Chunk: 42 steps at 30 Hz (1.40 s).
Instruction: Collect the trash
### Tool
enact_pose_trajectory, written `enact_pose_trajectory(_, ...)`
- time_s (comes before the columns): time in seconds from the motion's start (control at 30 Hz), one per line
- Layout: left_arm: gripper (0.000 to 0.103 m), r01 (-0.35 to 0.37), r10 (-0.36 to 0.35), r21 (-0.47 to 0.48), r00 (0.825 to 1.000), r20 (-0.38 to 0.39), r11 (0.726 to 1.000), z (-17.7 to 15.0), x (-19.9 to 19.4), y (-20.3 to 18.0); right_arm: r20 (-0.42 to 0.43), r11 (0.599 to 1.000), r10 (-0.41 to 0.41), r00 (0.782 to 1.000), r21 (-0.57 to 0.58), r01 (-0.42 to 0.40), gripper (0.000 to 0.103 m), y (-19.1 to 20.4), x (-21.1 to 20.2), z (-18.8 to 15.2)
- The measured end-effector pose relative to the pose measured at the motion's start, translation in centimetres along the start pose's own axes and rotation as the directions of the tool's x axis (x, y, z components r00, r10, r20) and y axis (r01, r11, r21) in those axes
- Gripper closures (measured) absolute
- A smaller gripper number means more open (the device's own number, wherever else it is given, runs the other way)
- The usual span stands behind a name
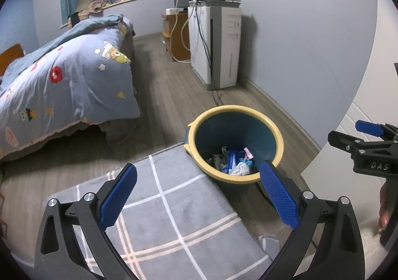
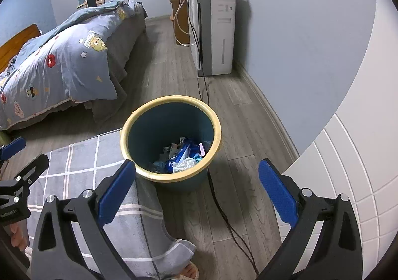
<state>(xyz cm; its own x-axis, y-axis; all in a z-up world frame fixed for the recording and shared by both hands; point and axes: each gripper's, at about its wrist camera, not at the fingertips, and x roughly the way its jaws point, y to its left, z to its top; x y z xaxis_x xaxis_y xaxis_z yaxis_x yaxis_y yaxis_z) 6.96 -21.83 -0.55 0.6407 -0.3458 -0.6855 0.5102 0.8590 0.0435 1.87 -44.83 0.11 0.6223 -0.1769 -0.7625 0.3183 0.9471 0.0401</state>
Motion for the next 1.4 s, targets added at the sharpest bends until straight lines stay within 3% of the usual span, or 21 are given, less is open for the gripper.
enact_pose_trajectory(1.4, 0.005, 0.017, -0.017, -0.003, 1.0, -0.003, 1.0, -0.14, 0.09, 0.13, 0.004, 1.0, -0.005, 1.0, -0.016, 0.005, 0.006, 0.08, -0.17, 0.03)
